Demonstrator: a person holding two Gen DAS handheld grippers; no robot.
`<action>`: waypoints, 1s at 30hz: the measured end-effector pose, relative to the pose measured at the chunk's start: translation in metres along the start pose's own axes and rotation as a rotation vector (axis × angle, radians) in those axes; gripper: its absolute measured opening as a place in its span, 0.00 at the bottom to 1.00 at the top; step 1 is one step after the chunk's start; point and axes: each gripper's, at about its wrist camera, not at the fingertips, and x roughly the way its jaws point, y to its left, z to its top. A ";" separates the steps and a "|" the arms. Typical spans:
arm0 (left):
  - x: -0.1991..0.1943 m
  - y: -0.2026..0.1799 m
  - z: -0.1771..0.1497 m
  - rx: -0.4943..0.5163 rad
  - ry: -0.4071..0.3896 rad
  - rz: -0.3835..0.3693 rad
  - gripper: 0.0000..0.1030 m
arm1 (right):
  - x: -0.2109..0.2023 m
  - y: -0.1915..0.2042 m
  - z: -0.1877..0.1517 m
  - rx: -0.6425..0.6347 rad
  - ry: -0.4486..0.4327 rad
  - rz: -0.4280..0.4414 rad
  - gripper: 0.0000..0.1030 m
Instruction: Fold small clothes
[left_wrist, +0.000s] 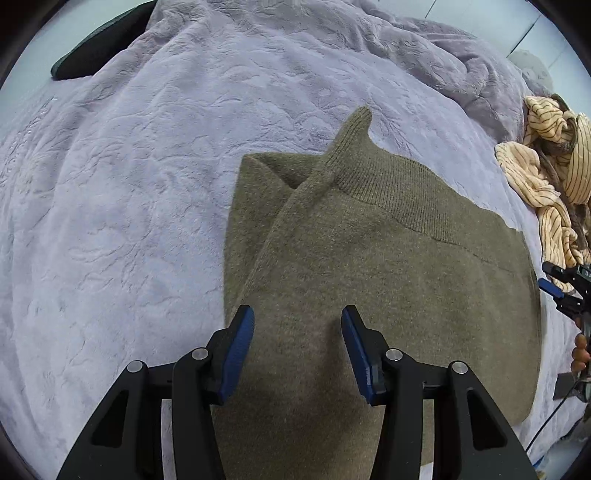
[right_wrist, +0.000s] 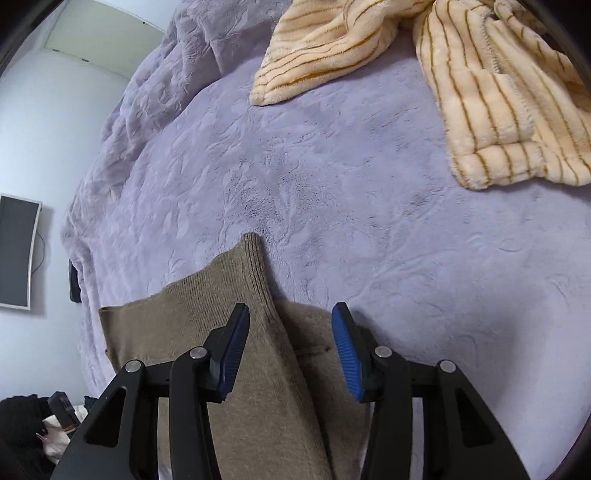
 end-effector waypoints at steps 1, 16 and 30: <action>-0.006 0.003 -0.004 -0.007 -0.004 0.010 0.49 | -0.005 -0.001 -0.004 -0.015 0.006 0.003 0.49; -0.018 0.039 -0.088 -0.050 0.124 0.102 0.49 | -0.023 -0.051 -0.181 -0.007 0.248 -0.049 0.51; -0.071 -0.027 -0.145 -0.046 0.121 0.092 0.83 | -0.056 0.015 -0.212 -0.176 0.226 -0.044 0.67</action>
